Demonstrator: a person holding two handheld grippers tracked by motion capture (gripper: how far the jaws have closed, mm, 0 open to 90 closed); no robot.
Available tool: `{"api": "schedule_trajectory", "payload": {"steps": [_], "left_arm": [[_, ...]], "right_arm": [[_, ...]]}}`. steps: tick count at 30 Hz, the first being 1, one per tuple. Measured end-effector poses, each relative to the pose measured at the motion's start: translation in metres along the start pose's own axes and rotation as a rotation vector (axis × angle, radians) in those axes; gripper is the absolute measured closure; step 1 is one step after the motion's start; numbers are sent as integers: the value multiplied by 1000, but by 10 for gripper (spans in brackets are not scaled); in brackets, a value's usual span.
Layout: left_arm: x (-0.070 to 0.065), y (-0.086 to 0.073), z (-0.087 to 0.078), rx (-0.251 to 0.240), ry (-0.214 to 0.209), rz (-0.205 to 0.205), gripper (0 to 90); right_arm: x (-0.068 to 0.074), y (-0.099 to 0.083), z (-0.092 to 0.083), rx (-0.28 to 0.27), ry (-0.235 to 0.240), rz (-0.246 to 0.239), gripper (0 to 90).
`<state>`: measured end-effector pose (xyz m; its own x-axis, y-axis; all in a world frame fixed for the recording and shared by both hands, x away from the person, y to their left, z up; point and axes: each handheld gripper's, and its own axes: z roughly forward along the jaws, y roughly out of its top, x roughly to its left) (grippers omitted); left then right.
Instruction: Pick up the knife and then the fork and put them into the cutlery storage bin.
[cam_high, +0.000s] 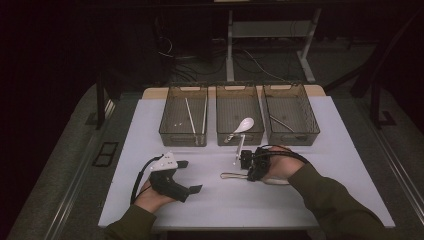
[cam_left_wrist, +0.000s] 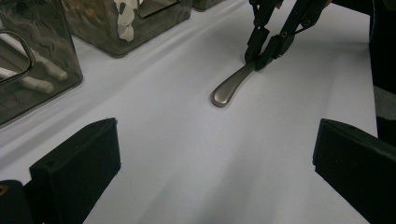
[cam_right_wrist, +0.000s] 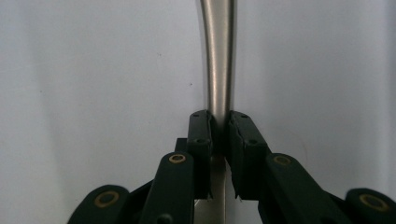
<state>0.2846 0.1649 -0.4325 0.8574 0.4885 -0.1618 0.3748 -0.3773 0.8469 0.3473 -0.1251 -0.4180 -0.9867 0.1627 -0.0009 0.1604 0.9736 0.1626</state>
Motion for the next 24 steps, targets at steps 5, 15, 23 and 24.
{"api": "schedule_trajectory", "payload": {"steps": [5,15,23,24], "left_arm": [[0,0,0,-1,0,-1,0],[1,0,0,1,-1,-4,0],[1,0,0,2,0,-2,0],[1,0,0,2,0,-3,0]], "right_arm": [[0,-4,-1,-21,12,25,791],[-7,-20,-11,-59,2,107,791],[-17,-39,-31,-111,-26,190,791],[-18,-41,-34,-115,-30,204,791]]}}
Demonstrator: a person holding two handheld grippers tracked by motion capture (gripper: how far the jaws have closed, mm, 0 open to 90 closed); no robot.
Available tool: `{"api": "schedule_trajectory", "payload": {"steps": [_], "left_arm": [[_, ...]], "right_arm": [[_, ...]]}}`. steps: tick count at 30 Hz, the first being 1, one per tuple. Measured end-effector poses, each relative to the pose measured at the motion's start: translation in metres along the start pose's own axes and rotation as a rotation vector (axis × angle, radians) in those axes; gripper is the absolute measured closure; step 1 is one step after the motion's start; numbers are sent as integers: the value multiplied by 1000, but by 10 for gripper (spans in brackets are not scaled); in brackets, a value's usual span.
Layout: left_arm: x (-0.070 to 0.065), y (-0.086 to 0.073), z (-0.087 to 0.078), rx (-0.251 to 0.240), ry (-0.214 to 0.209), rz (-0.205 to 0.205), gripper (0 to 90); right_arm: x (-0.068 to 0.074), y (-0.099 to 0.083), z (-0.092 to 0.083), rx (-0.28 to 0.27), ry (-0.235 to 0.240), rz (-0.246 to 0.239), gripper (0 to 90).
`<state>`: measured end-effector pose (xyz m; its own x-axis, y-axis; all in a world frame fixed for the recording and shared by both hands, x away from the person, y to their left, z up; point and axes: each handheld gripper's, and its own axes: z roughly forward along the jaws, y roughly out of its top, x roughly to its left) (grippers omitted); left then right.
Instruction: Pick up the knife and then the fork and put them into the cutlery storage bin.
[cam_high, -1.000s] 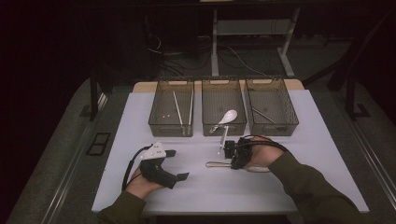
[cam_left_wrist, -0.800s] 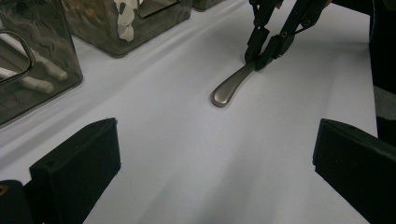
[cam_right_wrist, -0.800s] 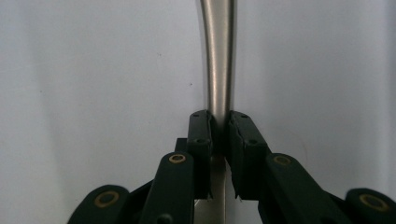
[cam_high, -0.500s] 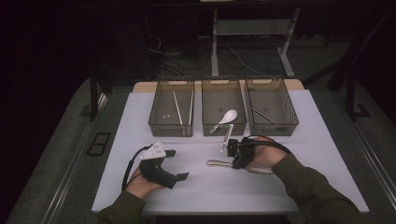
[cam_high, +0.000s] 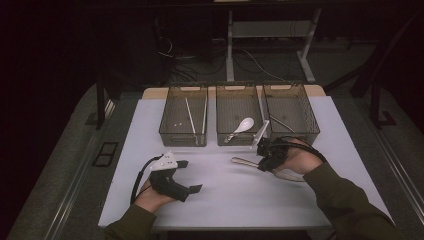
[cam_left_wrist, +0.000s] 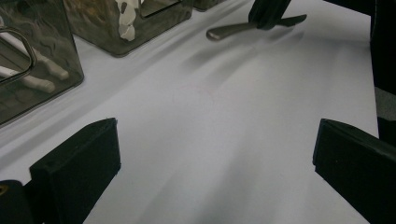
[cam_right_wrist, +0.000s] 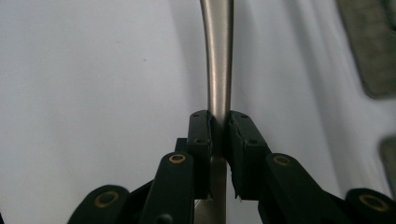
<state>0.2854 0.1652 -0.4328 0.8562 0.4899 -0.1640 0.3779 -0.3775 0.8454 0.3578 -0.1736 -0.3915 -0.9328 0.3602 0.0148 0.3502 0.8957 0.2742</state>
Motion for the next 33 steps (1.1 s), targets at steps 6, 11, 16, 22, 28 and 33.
{"api": "schedule_trajectory", "payload": {"steps": [6,11,16,22,28,33], "left_arm": [[0,0,0,0,0,1,0],[0,0,0,0,-2,2,0],[0,0,0,0,-2,2,0],[0,0,0,2,-2,4,0],[0,0,0,3,-2,6,0],[0,0,0,1,-3,5,0]], "right_arm": [[-12,-9,-20,-31,-33,43,791],[-23,-15,-37,-61,-62,91,791],[-32,-20,-52,-80,-77,139,791],[-46,-24,-64,-96,-98,182,791],[-60,-24,-72,-110,-119,221,790],[-73,-25,-79,-119,-130,259,791]]}}
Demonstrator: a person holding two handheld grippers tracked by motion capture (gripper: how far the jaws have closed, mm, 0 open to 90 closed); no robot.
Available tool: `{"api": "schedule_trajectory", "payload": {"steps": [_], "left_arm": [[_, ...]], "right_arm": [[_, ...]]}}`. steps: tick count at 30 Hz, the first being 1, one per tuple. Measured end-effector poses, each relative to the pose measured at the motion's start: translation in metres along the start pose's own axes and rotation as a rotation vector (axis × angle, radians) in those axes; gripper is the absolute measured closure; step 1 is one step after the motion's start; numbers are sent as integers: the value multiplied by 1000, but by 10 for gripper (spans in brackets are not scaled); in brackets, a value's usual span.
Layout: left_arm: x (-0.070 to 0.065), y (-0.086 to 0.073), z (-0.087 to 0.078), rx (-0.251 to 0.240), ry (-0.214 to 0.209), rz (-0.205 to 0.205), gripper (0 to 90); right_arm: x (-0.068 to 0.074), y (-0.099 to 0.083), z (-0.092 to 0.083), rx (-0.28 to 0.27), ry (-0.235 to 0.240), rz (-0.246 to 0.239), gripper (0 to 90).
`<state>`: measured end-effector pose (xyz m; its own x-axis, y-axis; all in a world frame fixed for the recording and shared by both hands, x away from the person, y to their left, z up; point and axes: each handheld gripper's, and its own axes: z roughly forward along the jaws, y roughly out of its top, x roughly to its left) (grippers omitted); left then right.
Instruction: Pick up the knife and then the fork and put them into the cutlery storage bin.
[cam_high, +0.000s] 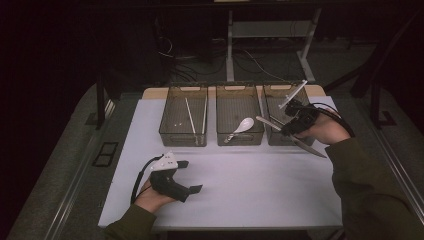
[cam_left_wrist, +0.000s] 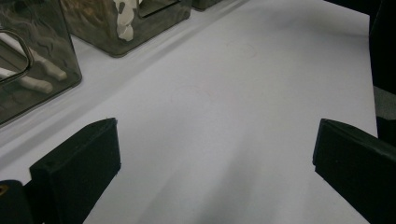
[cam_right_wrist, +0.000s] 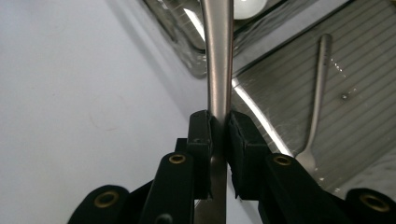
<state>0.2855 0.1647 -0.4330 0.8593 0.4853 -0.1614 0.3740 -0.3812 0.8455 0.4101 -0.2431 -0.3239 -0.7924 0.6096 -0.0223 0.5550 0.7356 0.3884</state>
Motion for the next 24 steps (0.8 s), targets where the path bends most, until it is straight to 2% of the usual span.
{"api": "schedule_trajectory", "payload": {"steps": [12,24], "left_arm": [[0,0,0,0,-3,-1,0],[0,0,0,-3,-7,0,0]], "right_arm": [[-31,9,-1,10,-44,92,790],[-72,21,-5,32,-104,189,790]]}}
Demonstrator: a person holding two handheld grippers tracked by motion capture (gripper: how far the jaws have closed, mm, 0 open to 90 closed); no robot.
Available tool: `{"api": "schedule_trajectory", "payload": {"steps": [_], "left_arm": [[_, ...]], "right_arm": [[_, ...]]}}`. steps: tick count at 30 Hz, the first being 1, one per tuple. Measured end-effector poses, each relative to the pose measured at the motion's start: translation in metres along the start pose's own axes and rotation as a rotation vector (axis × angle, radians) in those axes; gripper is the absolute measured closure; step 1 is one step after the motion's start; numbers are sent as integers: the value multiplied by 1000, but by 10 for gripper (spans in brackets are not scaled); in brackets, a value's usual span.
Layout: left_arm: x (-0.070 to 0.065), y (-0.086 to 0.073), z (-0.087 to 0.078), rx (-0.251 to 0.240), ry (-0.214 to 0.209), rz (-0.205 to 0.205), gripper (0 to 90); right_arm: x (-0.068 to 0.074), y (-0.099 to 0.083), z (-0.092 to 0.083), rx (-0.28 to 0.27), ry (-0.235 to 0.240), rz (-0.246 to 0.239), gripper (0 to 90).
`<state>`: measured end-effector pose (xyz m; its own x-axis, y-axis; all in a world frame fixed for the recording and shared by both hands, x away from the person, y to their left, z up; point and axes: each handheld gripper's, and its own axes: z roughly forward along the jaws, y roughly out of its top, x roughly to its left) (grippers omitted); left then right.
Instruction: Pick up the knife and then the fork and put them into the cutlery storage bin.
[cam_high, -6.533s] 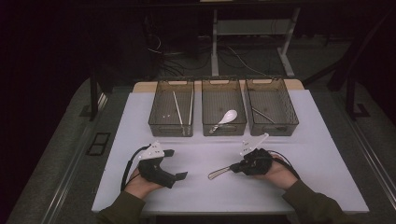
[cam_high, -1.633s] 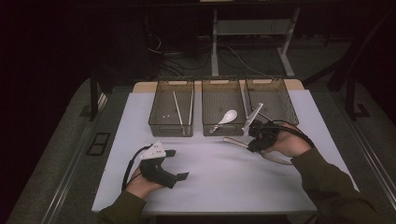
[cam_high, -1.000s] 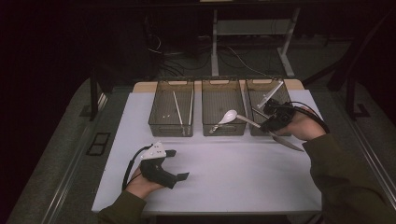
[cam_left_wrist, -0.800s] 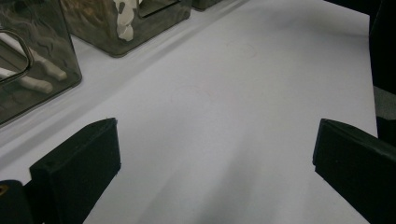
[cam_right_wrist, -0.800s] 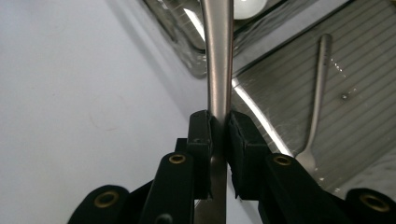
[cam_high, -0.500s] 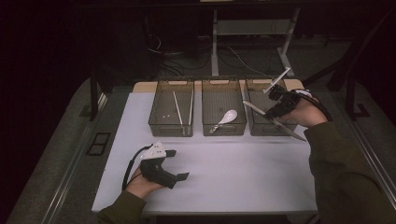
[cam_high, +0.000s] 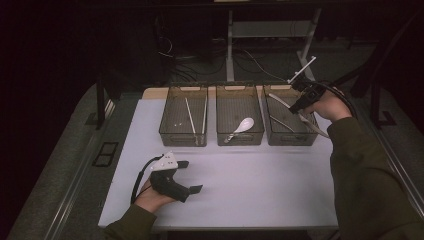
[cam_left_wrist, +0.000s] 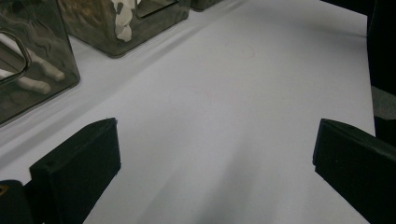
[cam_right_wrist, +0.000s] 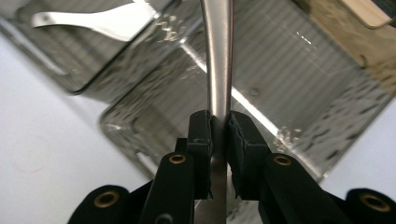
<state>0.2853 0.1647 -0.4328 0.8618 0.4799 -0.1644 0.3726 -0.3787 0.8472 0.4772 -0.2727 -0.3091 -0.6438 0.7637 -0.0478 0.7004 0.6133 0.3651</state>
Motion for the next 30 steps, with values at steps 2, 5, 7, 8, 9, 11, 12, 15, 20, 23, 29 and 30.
{"api": "schedule_trajectory", "payload": {"steps": [2,5,7,8,9,11,12,15,20,23,29,30], "left_arm": [[0,0,0,-1,0,1,0],[-1,0,0,-3,-2,-3,0],[-1,0,0,-2,-3,-1,0],[-1,0,0,-3,-3,-1,0],[-1,0,0,-3,-4,-1,0],[-1,0,-1,-2,-5,4,0],[-1,0,-1,-4,-5,1,0],[-2,0,-1,-5,-6,0,0],[-2,0,-1,-2,-6,11,0],[-3,0,-1,-2,-9,7,0],[-3,0,-1,-3,-12,13,0],[-3,0,-1,-2,-14,15,0]], "right_arm": [[-6,3,1,4,1,23,790],[-14,9,4,2,0,45,790],[-19,13,7,2,-3,66,790],[-20,14,8,4,-7,71,790],[-22,17,10,7,-11,80,790],[-26,20,13,6,-17,96,790],[-27,22,15,4,-17,106,790],[-33,26,21,9,-18,132,789],[-39,34,33,10,-23,178,789],[-41,37,41,14,-21,195,789],[-44,37,57,31,-26,224,789],[-44,36,59,37,-21,225,789]]}}
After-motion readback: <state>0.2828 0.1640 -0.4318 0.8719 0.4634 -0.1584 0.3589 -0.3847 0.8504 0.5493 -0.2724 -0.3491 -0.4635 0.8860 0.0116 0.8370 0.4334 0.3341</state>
